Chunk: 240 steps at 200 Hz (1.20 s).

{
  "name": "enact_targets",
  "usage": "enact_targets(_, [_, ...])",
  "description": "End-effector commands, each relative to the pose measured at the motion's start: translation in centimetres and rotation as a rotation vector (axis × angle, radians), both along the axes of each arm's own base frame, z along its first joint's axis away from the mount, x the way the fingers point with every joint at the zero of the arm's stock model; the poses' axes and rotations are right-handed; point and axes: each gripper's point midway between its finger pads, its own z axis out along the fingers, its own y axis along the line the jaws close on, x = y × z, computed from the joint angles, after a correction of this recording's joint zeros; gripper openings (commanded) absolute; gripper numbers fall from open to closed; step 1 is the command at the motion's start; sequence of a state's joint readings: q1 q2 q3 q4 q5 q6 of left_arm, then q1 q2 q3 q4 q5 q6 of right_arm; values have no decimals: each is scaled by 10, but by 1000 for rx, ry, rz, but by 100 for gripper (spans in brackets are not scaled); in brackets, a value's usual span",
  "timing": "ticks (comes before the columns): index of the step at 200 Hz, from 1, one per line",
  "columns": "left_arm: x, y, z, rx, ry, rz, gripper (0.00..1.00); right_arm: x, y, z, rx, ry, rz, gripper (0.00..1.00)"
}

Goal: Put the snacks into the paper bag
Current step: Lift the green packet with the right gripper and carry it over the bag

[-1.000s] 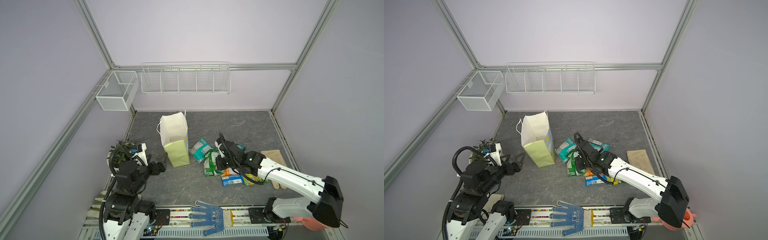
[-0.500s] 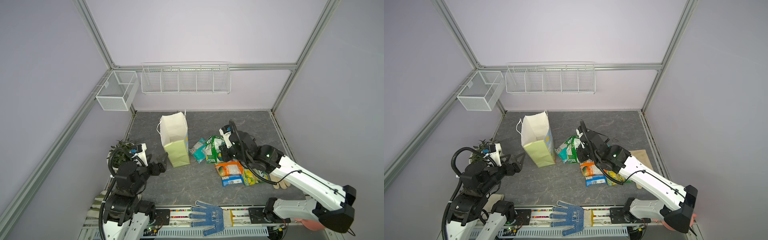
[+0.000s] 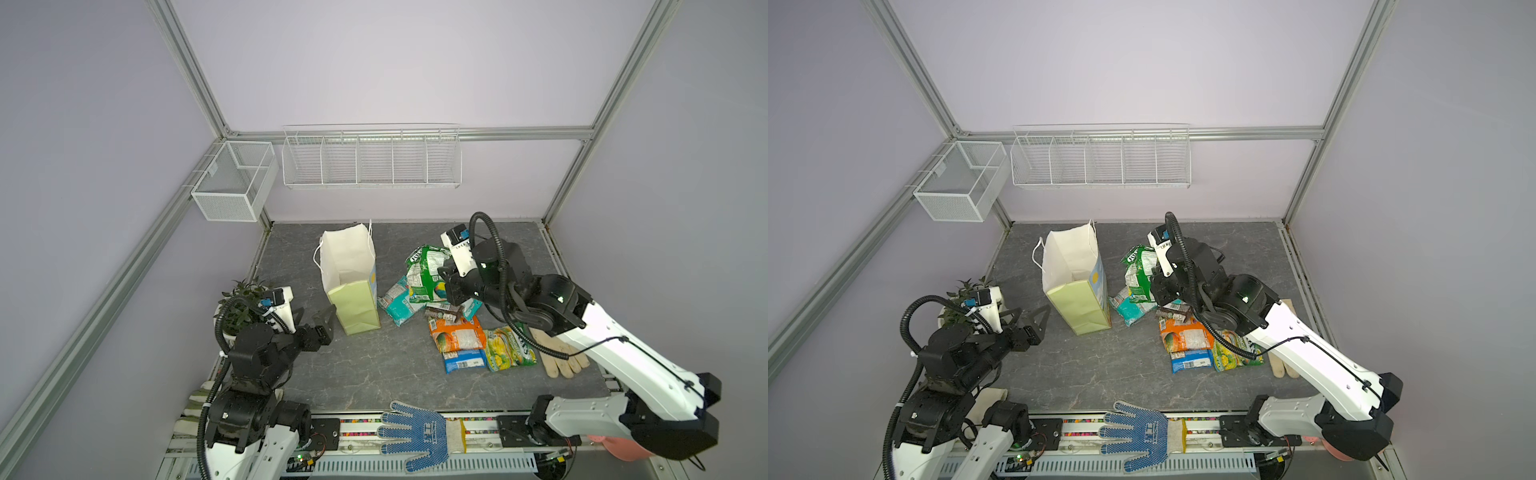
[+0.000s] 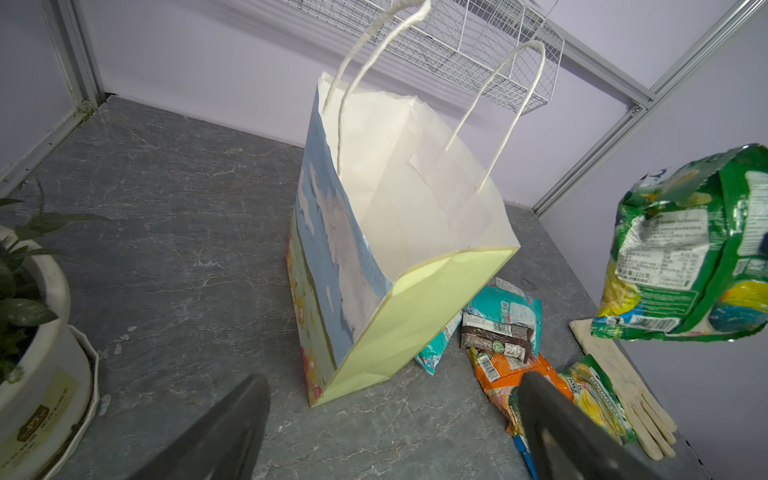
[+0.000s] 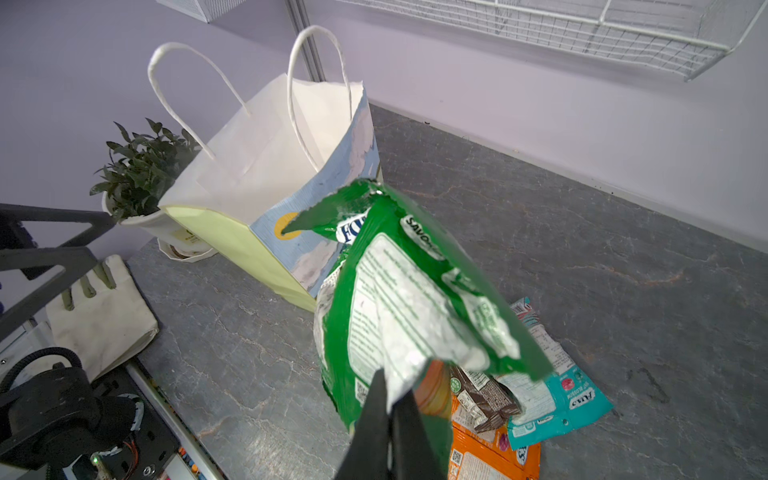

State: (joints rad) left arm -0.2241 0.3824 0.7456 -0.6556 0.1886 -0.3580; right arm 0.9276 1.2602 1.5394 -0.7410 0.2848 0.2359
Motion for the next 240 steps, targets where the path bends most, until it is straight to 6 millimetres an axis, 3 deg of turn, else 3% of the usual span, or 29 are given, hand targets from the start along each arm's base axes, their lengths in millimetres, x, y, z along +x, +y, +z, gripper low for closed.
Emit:
enact_targets(1, [-1,-4,-5,1,3,-22,93,1,4,28,17,-74,24,6])
enact_targets(126, [-4,-10,-1,-15,-17,-64,93,7,43,93,57,-179,113,7])
enact_targets(240, [-6,-12,2,-20,-28,-74,93,20,92,110,29,-205,169,7])
